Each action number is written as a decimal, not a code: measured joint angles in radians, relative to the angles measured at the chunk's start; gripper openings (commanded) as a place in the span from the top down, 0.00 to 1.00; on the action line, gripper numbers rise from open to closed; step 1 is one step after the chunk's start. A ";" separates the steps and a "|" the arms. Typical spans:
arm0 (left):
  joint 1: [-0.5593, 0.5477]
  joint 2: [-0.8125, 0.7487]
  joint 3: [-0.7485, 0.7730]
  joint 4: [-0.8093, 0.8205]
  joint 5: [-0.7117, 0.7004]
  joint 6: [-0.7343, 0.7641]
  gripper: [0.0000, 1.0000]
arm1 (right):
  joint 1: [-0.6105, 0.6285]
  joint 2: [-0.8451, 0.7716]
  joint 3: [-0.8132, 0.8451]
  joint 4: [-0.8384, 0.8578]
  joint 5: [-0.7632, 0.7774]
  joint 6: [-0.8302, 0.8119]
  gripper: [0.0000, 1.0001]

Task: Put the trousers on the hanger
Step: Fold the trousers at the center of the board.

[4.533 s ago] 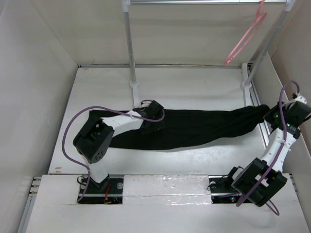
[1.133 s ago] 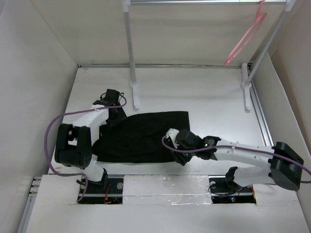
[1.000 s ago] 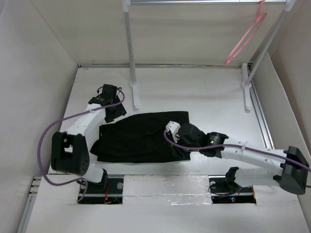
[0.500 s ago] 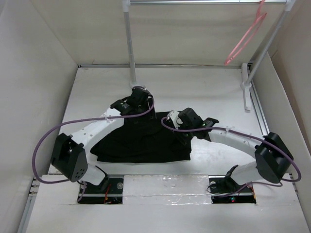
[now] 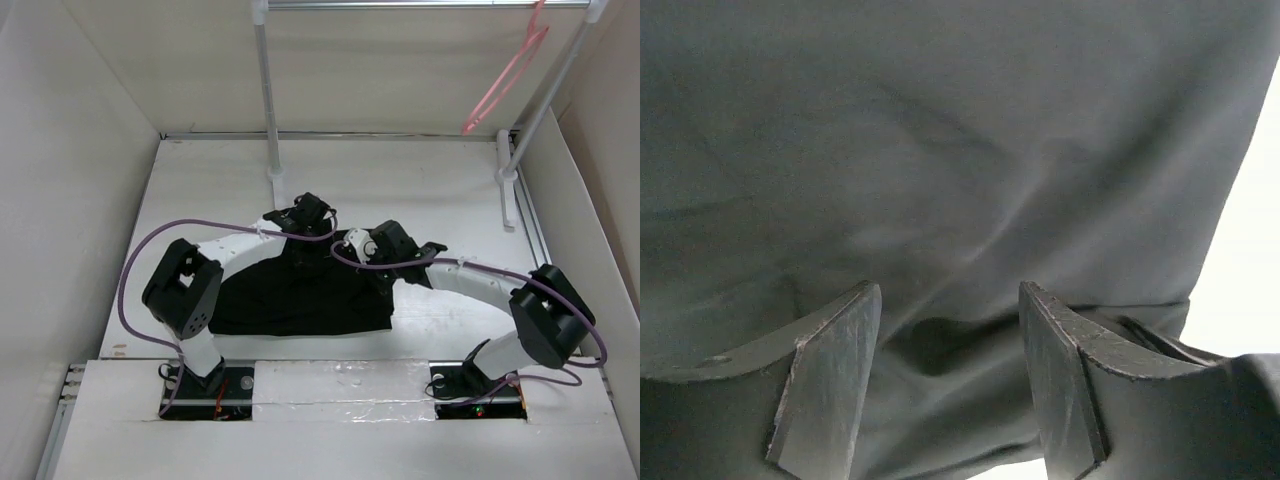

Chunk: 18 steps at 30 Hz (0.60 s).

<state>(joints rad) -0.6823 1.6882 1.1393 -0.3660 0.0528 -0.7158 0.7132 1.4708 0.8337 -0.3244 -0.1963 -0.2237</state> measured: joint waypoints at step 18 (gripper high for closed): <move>0.055 0.093 -0.029 0.055 -0.062 -0.002 0.47 | 0.067 -0.205 -0.237 -0.004 0.019 0.126 1.00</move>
<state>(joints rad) -0.6277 1.7809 1.1107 -0.3115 -0.0093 -0.7174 0.7803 1.2655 0.5964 -0.3286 -0.1768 -0.0978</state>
